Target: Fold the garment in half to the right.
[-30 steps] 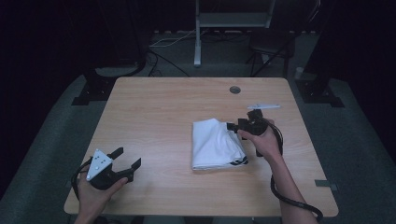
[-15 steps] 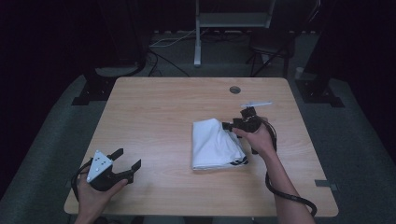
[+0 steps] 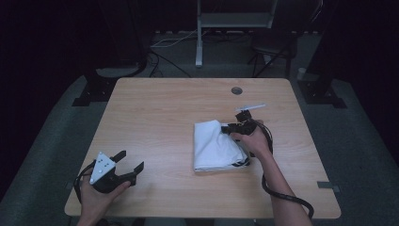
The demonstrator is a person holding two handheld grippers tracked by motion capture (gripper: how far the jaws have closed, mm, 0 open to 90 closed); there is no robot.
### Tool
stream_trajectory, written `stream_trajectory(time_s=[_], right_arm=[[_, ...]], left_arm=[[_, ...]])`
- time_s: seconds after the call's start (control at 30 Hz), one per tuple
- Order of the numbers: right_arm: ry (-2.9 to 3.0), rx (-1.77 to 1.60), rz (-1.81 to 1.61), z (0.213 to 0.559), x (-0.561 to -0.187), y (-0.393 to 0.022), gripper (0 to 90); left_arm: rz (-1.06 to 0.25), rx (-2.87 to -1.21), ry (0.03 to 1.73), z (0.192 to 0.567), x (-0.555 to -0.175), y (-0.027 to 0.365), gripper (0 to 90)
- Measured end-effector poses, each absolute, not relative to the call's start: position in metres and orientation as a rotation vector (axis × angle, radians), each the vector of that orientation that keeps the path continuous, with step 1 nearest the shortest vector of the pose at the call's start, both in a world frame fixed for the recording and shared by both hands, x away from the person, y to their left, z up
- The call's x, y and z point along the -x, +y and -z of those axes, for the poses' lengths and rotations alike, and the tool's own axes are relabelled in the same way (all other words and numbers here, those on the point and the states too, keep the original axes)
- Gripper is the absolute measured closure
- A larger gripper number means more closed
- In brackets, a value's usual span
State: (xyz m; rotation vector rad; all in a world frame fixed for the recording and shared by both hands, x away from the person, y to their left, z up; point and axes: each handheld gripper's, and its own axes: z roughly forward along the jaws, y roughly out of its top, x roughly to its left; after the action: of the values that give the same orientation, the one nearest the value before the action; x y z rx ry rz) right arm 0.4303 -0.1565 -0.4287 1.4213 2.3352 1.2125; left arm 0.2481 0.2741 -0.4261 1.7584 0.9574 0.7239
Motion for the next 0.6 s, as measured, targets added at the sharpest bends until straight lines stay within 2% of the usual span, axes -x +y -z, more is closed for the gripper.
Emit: stream_trajectory(time_s=[0.23,0.6], right_arm=[[2.322,-1.412,-1.237,0.4296,-0.4281,-0.1556,80.3],[2.252,-1.396,-1.329,0.422,-0.4219,-0.1614,85.6]], left_arm=[[-0.72,-1.753,0.962,0.4285,-0.2478,0.2732,21.3],[-0.725,-1.755,0.958,0.428,-0.2482,0.272,21.3]])
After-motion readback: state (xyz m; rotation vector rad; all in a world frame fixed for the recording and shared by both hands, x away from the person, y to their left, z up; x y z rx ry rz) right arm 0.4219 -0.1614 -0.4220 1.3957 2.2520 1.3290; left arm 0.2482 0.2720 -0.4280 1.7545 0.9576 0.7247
